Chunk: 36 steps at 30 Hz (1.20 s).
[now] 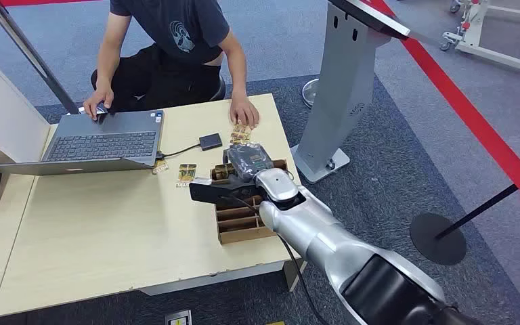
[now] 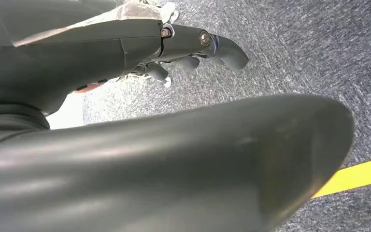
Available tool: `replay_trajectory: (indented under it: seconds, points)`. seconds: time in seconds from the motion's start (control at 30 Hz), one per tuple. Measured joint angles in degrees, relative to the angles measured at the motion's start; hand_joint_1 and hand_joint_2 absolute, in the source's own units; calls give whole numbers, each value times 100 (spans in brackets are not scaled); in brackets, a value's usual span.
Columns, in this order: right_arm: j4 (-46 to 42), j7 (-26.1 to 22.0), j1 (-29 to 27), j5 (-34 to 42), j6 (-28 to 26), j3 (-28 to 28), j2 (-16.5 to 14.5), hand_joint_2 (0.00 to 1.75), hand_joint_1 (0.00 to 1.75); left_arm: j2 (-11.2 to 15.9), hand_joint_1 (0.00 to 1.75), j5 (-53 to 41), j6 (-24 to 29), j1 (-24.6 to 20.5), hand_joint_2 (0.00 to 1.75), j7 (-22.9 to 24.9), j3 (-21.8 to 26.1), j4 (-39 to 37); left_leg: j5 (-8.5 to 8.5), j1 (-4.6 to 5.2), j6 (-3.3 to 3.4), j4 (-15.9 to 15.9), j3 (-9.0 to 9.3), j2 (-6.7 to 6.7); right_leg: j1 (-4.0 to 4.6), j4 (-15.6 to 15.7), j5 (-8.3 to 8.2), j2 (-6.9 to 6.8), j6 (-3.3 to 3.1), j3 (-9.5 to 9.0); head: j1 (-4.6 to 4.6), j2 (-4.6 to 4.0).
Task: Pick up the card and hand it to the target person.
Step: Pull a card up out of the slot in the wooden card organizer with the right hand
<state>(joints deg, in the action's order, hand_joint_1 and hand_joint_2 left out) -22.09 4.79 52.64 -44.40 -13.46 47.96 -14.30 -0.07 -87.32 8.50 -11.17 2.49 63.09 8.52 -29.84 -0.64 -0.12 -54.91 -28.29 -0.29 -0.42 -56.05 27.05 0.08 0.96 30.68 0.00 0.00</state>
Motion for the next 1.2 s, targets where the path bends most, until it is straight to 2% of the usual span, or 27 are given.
replay_trajectory:
  seconds: [0.47,0.83,0.97,1.2]
  points:
    - [-39,-15,13,14,-4,-12,2,175,116,-6,0,-8,2,-8,0,16,0,-1,2,1,0,-2,-5,0,-1,-1,-2,-1,0,4,0,0]
    - [-39,-20,3,22,-1,-12,-1,175,127,-6,0,-16,-5,-15,0,8,-6,-3,1,1,0,-2,-3,-1,-1,-2,0,-1,0,2,0,0]
    - [-36,-26,3,19,15,-2,-6,175,129,-1,0,-34,-45,-14,175,-59,-29,-8,3,1,0,-2,-5,-2,0,-2,-2,-2,0,5,0,0]
    - [-33,-22,-3,44,39,1,13,175,131,2,0,18,30,-49,175,-182,11,3,6,1,1,2,-6,-2,0,1,-5,-4,-2,6,0,0]
